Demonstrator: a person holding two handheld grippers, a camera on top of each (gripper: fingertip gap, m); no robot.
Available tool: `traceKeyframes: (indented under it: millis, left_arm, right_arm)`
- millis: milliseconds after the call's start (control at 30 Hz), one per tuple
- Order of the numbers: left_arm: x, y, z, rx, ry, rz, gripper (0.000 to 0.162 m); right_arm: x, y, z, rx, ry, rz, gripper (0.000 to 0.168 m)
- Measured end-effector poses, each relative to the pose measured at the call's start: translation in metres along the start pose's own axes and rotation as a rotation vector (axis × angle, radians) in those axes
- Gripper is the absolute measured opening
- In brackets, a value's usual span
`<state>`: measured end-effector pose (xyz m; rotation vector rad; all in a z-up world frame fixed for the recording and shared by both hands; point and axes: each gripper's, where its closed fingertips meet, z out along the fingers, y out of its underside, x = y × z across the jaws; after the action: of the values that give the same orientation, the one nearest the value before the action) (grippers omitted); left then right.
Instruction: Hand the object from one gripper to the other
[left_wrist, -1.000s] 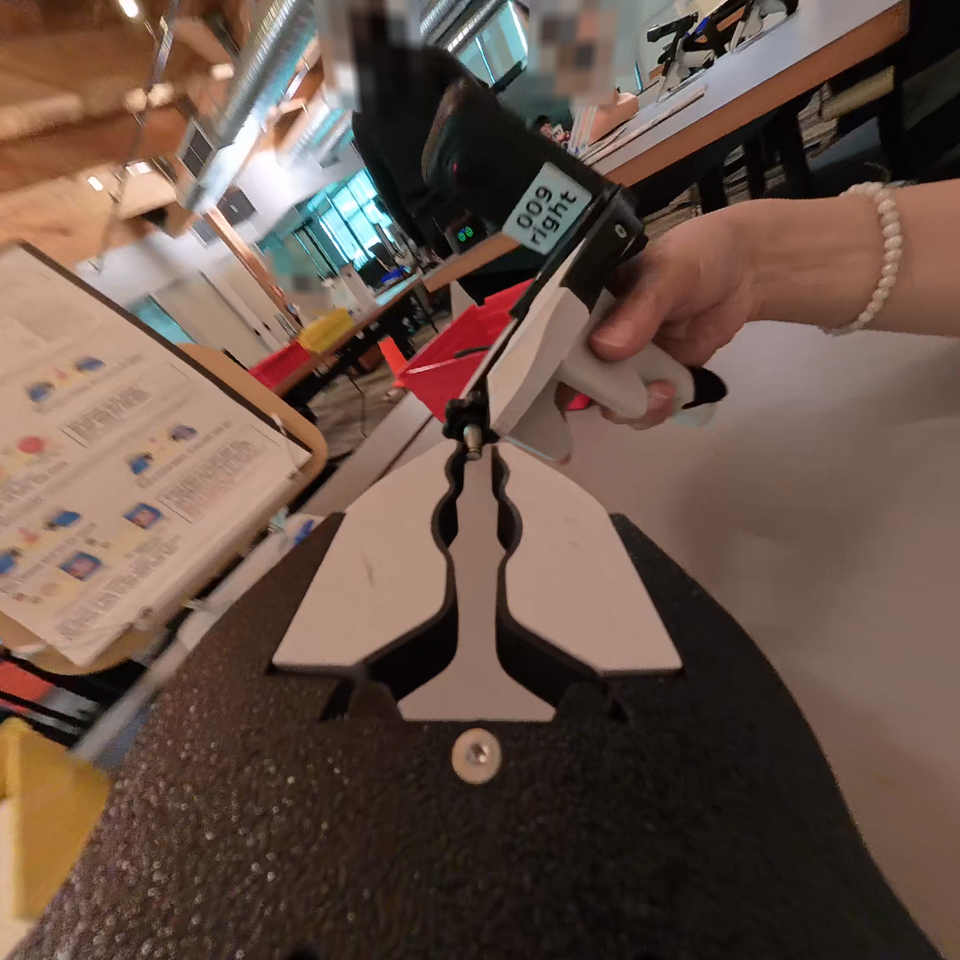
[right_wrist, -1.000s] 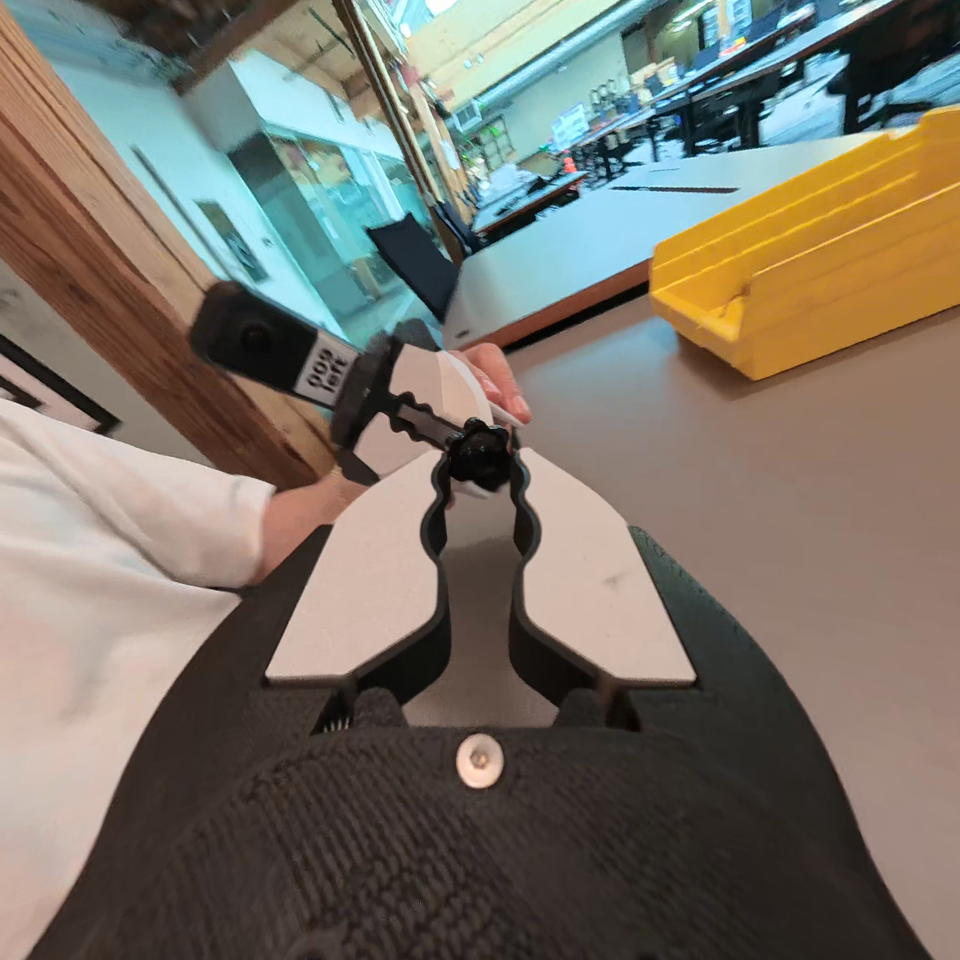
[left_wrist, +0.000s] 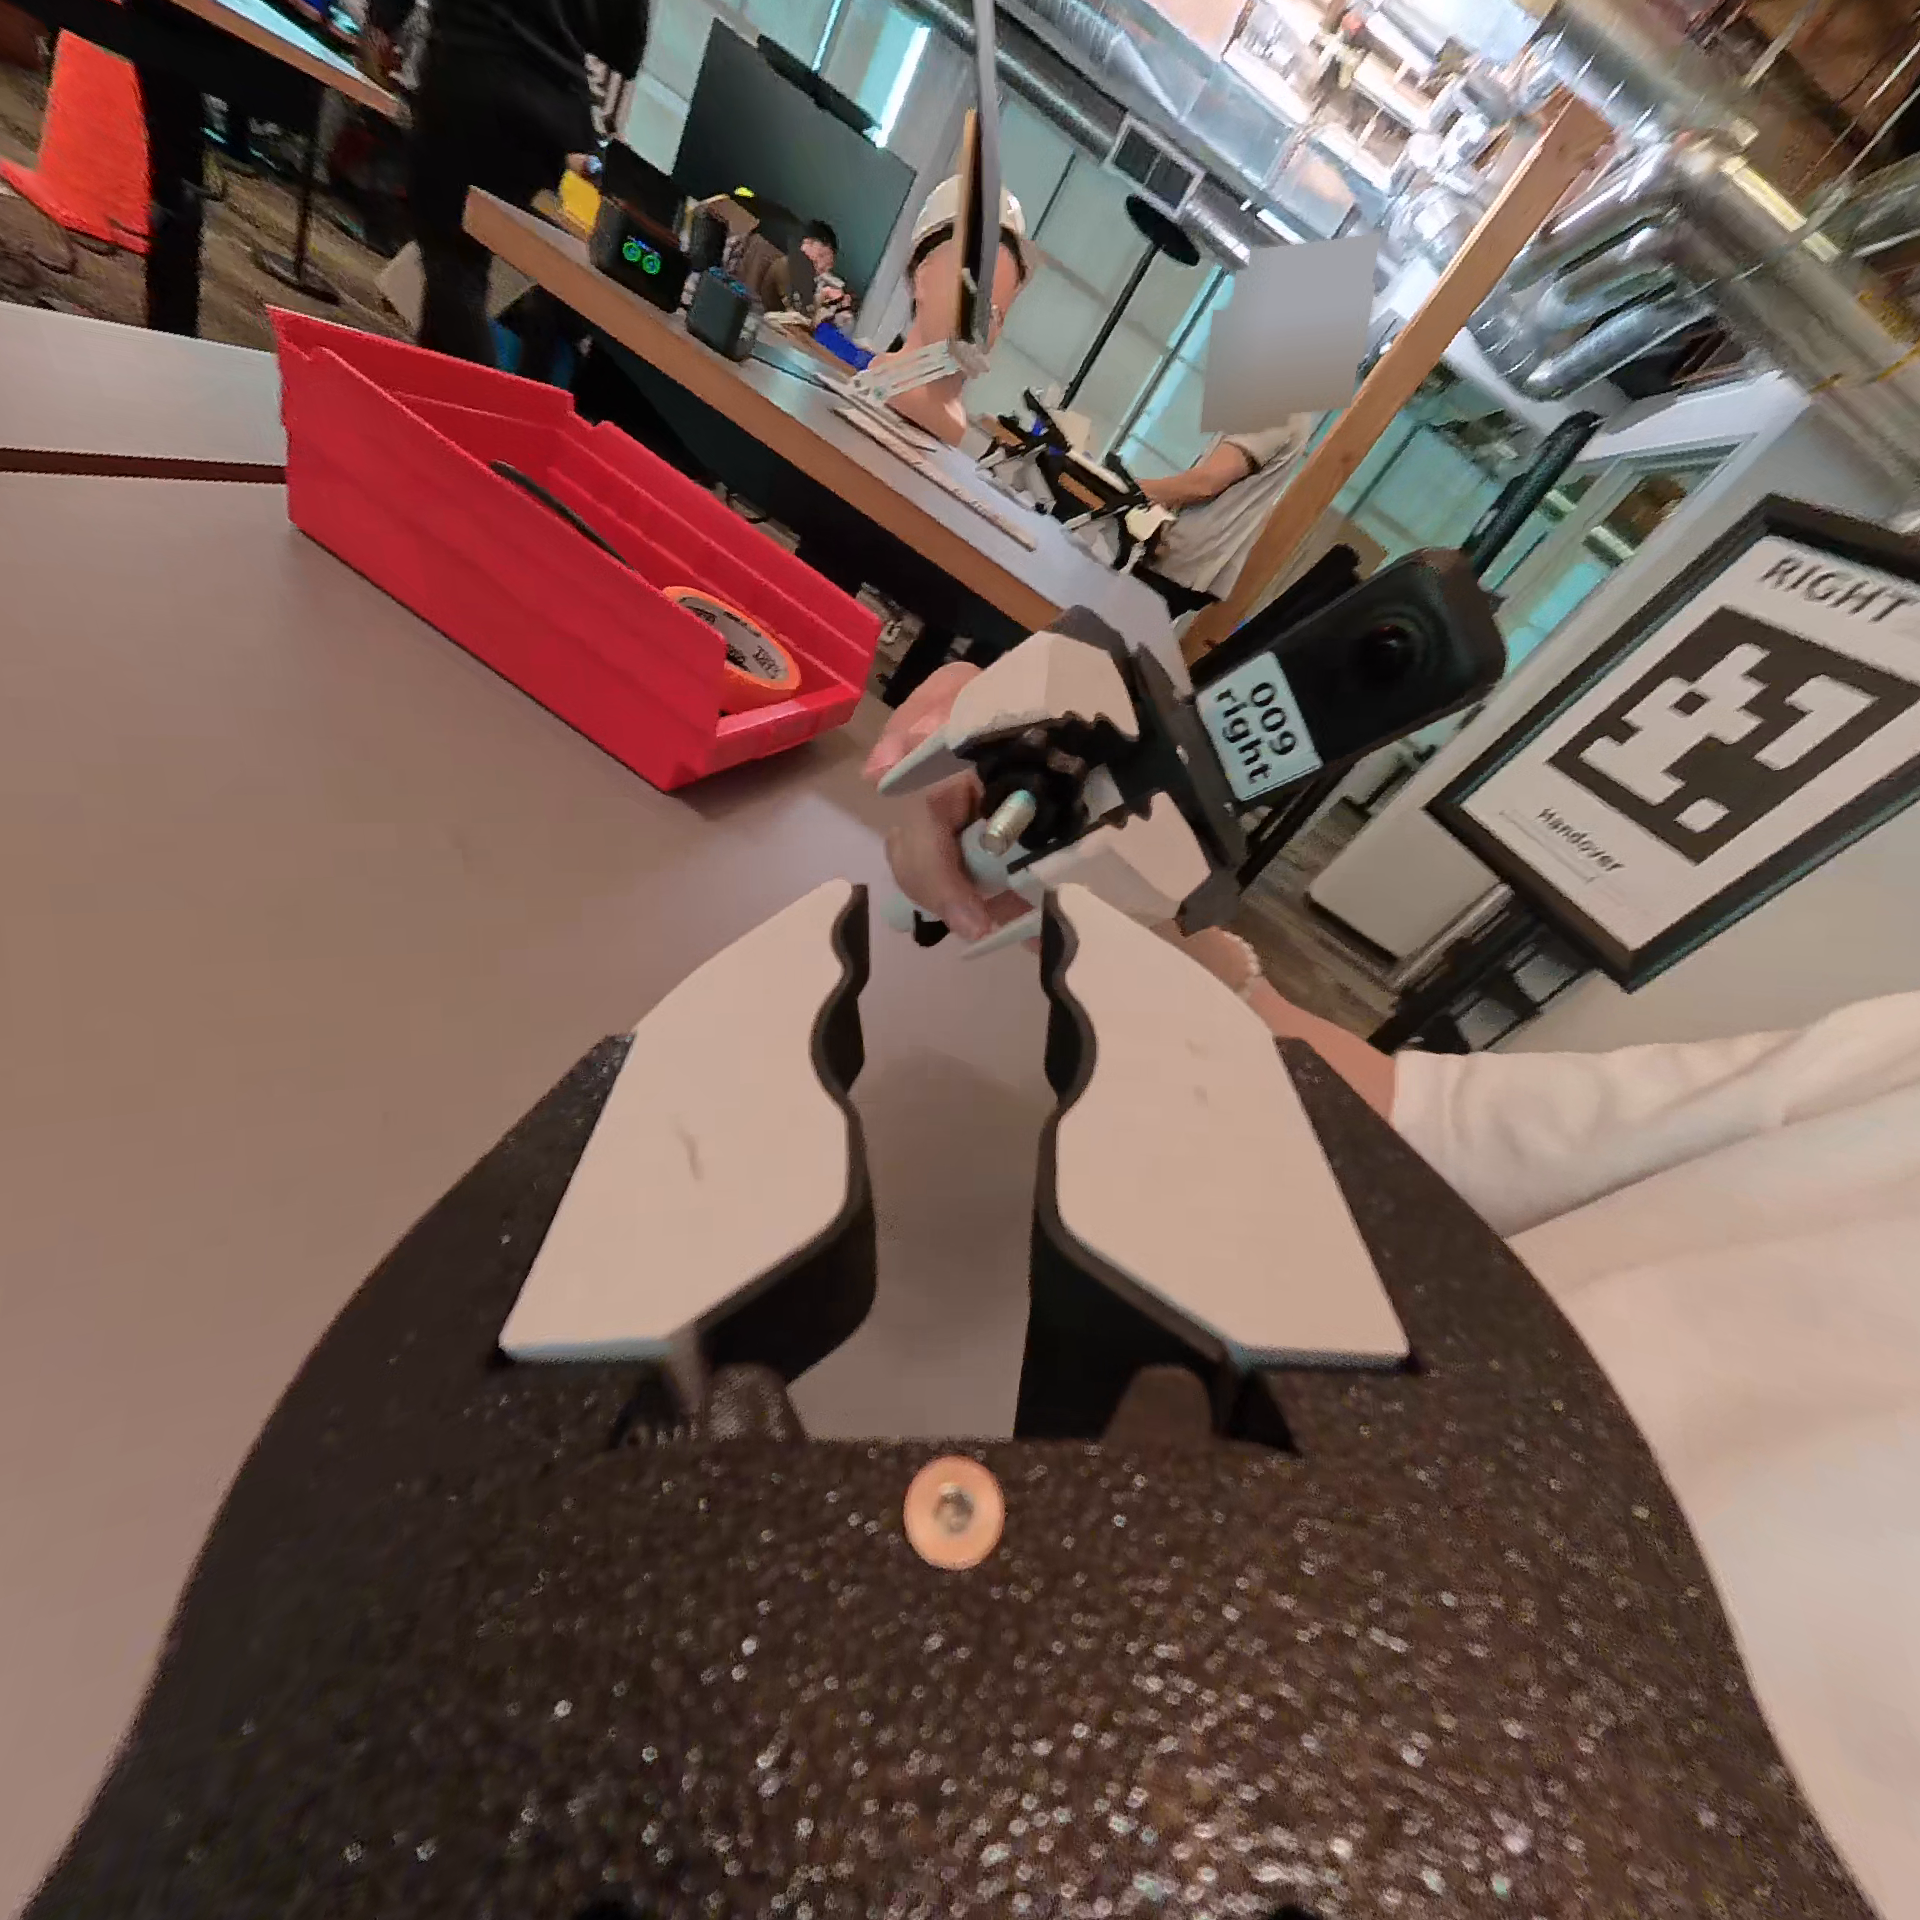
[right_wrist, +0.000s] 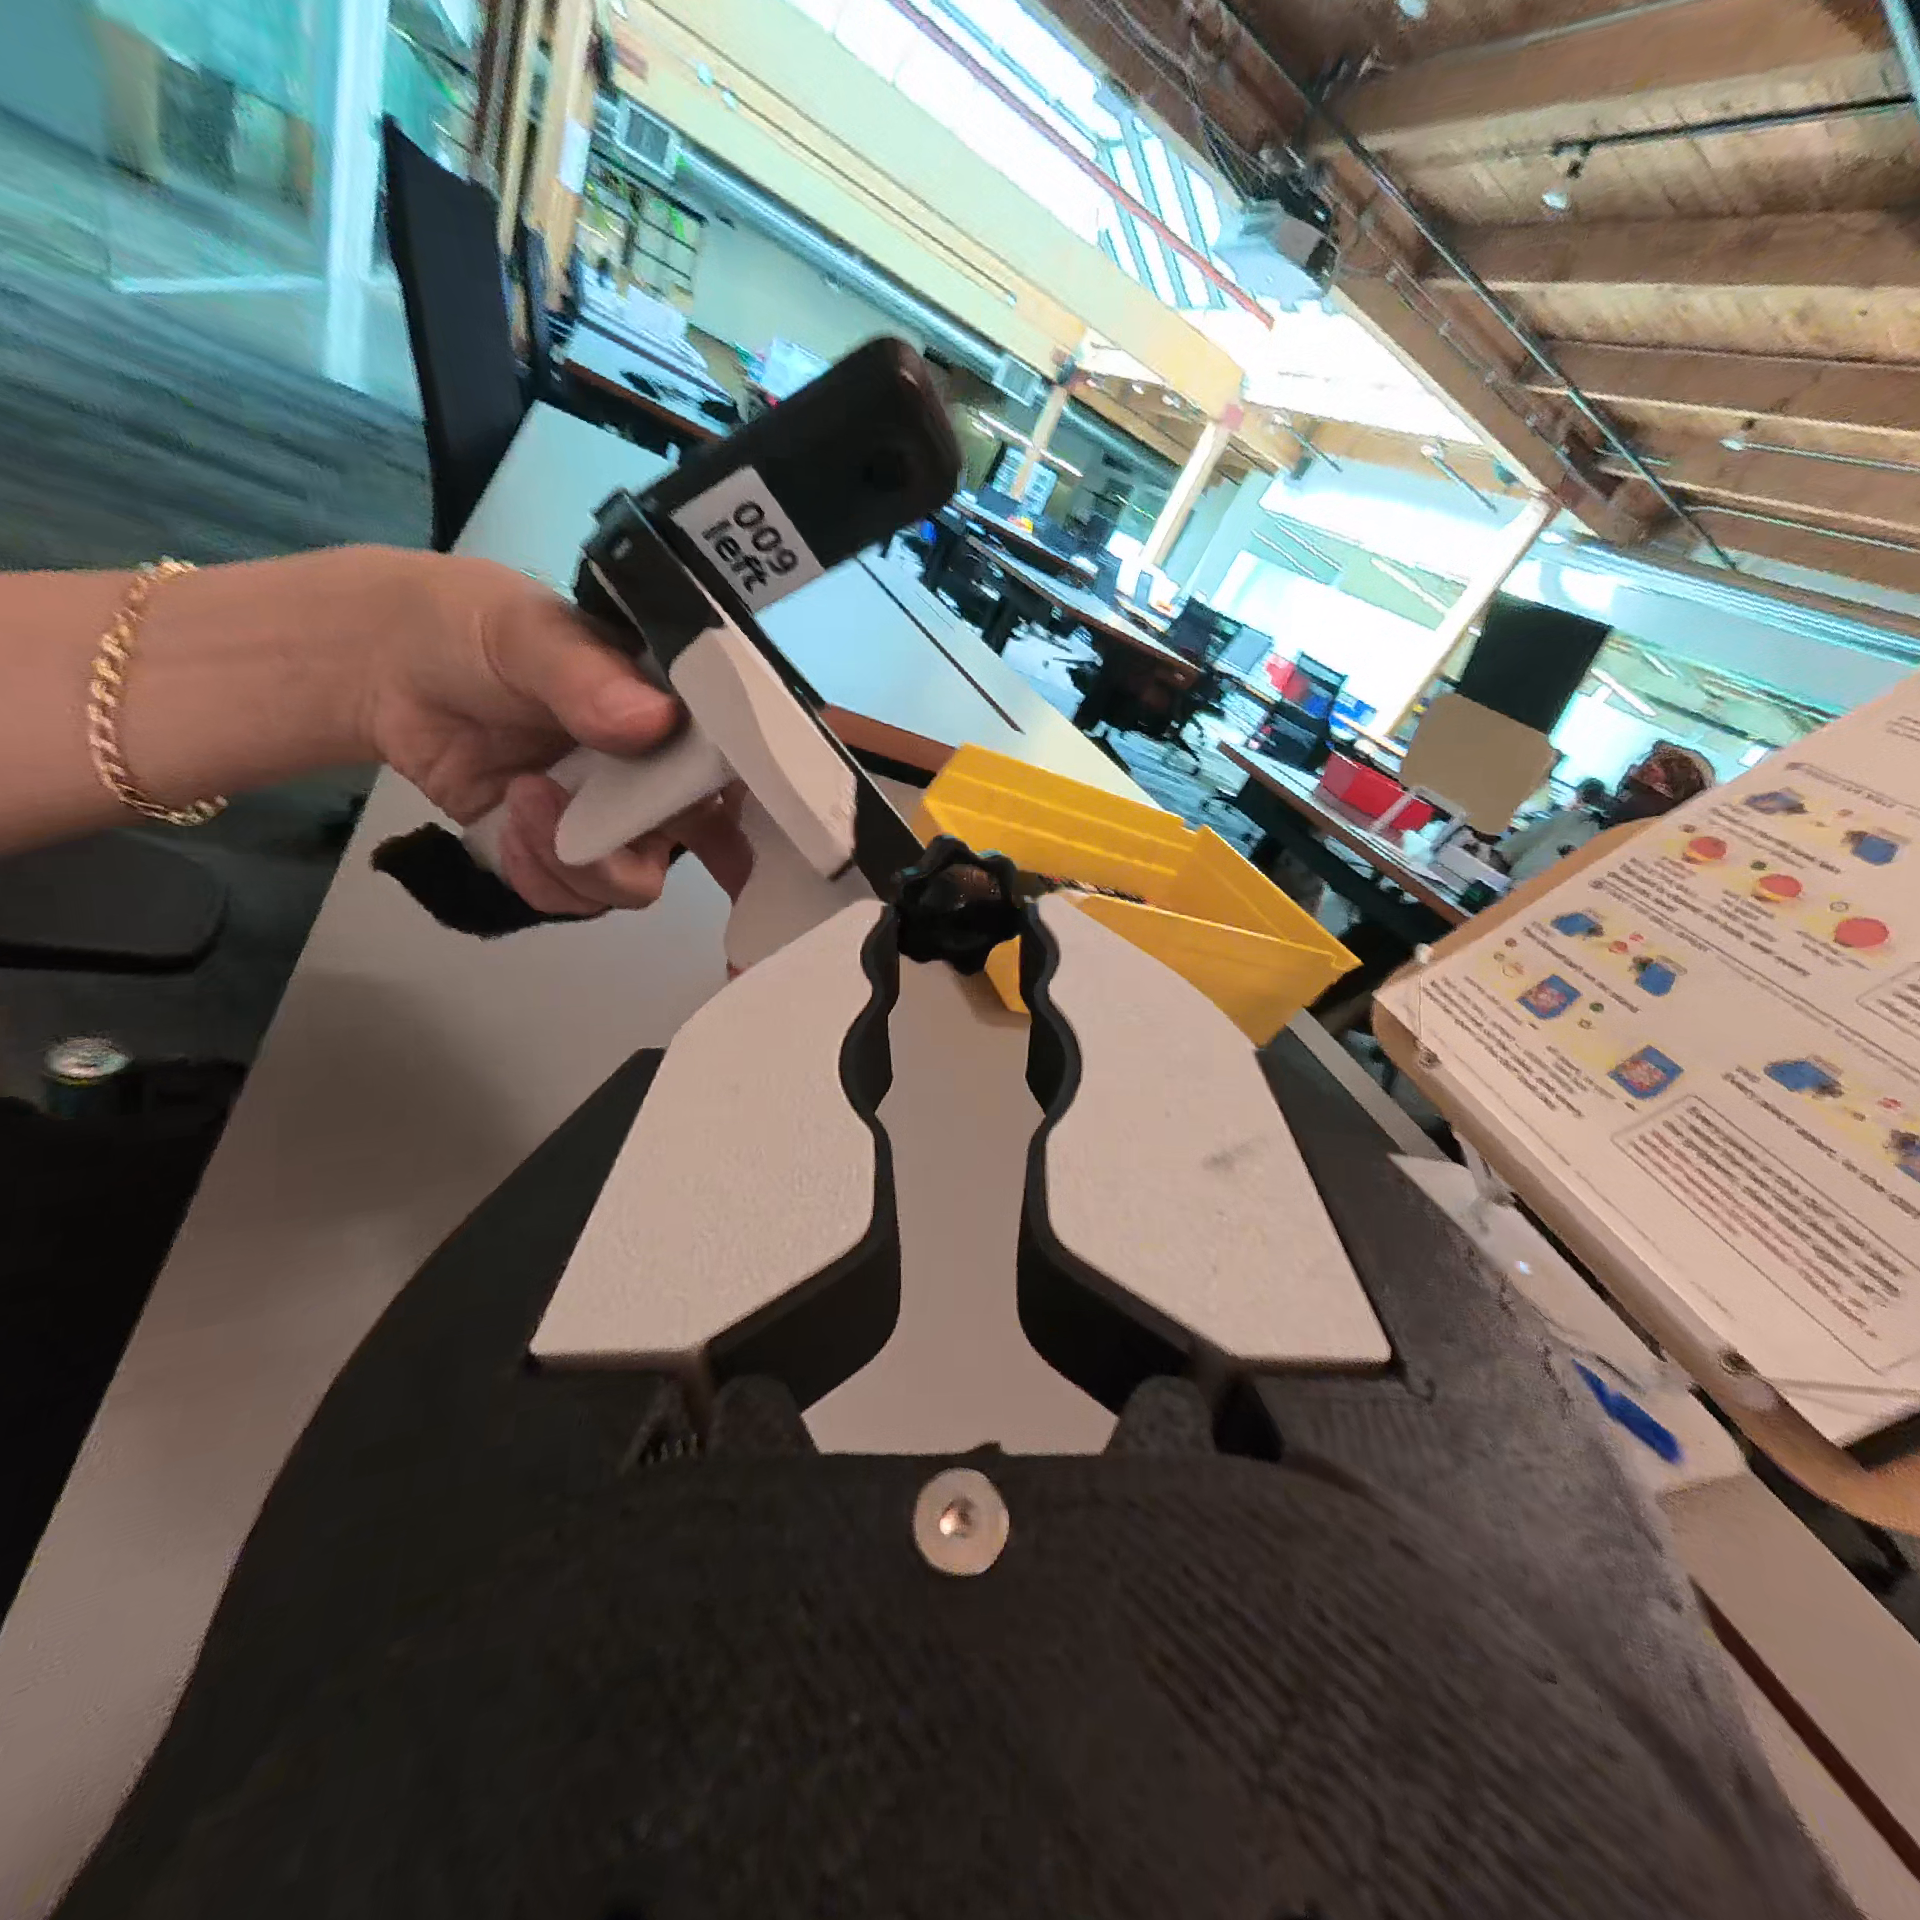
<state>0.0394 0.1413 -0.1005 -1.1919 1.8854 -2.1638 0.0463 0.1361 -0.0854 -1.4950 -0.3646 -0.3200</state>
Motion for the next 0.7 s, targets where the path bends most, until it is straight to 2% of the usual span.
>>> traceKeyframes:
  millis: [33,200,400,533,567,700]
  left_arm:
    - [0.0,-0.002,-0.001,0.011,0.021,-0.018,0.03]
    - [-0.004,-0.009,-0.007,0.057,0.084,-0.071,0.024]
    - [0.001,-0.001,-0.004,-0.007,0.158,-0.098,0.023]
    - [0.016,0.007,0.007,-0.073,0.26,-0.105,0.019]
    - [0.02,0.007,0.01,-0.08,0.286,-0.096,0.011]
    - [0.021,0.005,0.023,-0.059,0.297,-0.027,0.009]
  right_arm:
    - [0.0,0.0,0.004,0.008,-0.009,0.001,0.022]
    - [-0.009,0.004,0.014,-0.012,-0.055,-0.084,0.022]
    - [-0.015,0.004,0.01,0.012,-0.023,-0.077,0.022]
    - [-0.014,-0.001,0.002,0.007,-0.001,-0.091,0.022]
    - [-0.014,0.0,0.0,-0.001,0.002,-0.11,0.022]
    - [-0.006,0.002,-0.01,-0.021,0.037,-0.112,0.022]
